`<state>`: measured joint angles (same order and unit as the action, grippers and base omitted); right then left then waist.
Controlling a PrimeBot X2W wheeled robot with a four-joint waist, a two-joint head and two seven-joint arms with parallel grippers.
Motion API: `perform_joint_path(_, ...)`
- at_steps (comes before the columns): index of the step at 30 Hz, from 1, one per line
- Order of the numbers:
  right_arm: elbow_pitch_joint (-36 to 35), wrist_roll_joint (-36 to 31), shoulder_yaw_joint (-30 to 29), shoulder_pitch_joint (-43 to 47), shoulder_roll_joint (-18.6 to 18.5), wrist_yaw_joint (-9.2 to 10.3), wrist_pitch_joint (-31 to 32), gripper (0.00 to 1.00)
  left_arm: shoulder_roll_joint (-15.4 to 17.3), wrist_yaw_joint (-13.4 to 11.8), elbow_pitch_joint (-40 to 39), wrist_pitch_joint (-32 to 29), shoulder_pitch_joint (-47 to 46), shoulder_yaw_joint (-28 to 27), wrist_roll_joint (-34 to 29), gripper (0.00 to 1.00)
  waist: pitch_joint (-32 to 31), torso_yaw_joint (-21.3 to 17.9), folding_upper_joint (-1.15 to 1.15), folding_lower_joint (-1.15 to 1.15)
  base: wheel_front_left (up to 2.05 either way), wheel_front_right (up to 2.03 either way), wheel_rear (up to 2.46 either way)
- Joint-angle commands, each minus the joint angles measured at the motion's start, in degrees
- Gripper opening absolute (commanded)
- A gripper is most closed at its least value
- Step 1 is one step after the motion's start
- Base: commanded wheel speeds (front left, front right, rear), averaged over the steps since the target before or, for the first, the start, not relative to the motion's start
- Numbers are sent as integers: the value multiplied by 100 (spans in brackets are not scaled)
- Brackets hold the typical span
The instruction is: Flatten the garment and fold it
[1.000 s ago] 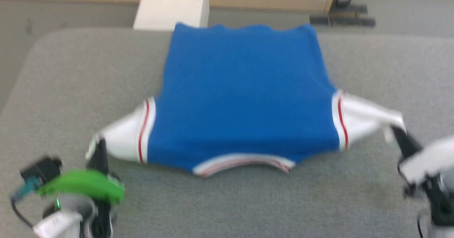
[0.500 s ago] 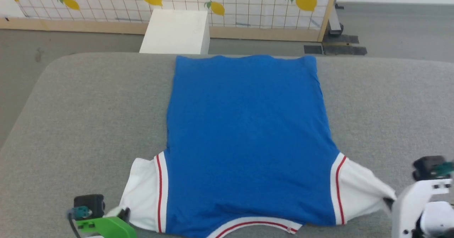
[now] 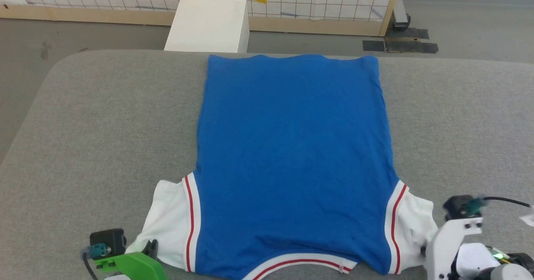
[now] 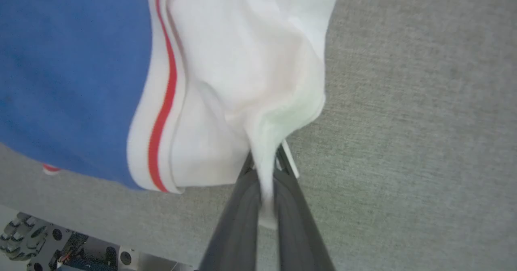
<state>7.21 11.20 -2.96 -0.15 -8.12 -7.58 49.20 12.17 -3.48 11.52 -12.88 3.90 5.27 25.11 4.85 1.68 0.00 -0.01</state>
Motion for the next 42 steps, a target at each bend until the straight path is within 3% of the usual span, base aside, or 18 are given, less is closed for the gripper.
perform_joint_path(1,26,113,-117,-101,74,9,-228,100,-47,34,3,90,-107,-52,96,0,-34,-19,0,1,0,0,0)
perform_joint_path(13,-1324,1161,-884,-383,440,9,-2445,100,-99,-60,-450,379,186,-213,251,0,-53,-241,0,1,0,0,0)
perform_joint_path(17,-1209,1180,-1035,-780,506,9,-2935,100,-101,-101,-666,386,222,-239,281,0,127,-251,0,1,0,0,0)
perform_joint_path(22,-600,1058,-1252,-1839,521,9,-3086,100,-64,-82,-1017,373,160,-244,317,0,657,-158,0,1,0,0,0)
perform_joint_path(28,292,295,-1353,-3509,523,9,-2679,100,-49,18,-1412,364,-17,-248,449,0,1534,123,0,1,0,0,0)
perform_joint_path(34,1140,-902,-1553,-5355,440,9,-1653,100,-24,149,-1769,433,-261,-161,470,0,2596,536,0,1,0,0,0)
perform_joint_path(42,1602,-2073,-1812,-6707,384,9,-399,100,-32,278,-2226,547,-303,-90,543,0,3503,842,0,1,0,0,0)
